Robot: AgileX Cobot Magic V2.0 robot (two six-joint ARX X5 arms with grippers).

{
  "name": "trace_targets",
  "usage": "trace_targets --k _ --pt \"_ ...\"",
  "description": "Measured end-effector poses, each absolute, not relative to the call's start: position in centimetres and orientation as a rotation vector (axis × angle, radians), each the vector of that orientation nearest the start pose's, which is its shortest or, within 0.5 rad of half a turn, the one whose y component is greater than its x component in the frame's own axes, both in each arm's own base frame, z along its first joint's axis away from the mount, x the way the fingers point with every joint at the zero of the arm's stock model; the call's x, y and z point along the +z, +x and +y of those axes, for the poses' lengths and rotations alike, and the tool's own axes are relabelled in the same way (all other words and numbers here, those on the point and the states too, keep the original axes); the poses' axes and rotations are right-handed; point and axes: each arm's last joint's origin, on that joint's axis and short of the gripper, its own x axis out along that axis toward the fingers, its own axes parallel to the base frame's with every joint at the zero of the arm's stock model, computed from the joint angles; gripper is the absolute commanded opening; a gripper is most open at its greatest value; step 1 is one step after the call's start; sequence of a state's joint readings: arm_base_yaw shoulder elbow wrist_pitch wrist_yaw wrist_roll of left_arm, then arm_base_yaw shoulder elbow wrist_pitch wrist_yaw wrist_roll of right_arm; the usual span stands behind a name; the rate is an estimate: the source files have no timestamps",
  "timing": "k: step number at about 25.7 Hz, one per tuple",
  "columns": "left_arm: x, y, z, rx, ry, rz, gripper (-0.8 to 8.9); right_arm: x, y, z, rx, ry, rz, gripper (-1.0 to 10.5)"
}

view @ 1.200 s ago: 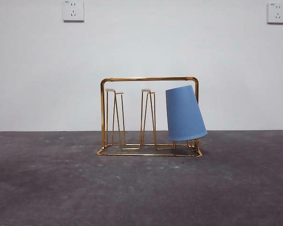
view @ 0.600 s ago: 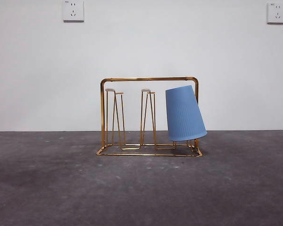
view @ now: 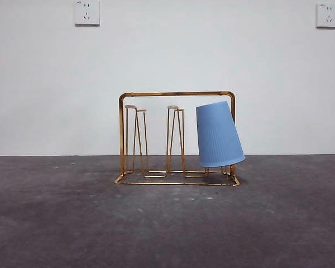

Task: Pick up cup 1,put cup 1 in the cup rack,pick up cup 2,put cup 2 in the cup rack

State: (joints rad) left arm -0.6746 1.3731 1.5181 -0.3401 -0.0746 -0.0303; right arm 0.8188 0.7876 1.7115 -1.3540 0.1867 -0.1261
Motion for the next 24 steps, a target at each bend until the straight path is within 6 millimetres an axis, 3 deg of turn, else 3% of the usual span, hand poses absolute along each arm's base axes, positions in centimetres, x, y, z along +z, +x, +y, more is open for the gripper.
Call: trace_targets --k 6,11,16,19,24 --pt "42.6 25.6 -17.1 -0.535 0.123 0.204 -0.06 48.2 1.8 1.2 0.643 -0.297 0.357 1.5" --pt "39.6 28.2 -15.6 -0.505 0.125 0.272 -0.06 48.2 1.8 1.1 0.638 -0.274 0.361 1.5" --pt "38.1 29.0 -15.4 -0.521 0.113 0.261 -0.07 48.2 1.8 1.1 0.634 -0.255 0.367 1.5" --pt "37.3 29.6 -15.3 -0.516 0.113 0.272 -0.06 48.2 1.8 1.1 0.633 -0.248 0.369 0.5" --pt "35.0 31.6 -15.6 -0.515 0.116 0.316 -0.06 48.2 1.8 1.1 0.633 -0.248 0.369 0.5"
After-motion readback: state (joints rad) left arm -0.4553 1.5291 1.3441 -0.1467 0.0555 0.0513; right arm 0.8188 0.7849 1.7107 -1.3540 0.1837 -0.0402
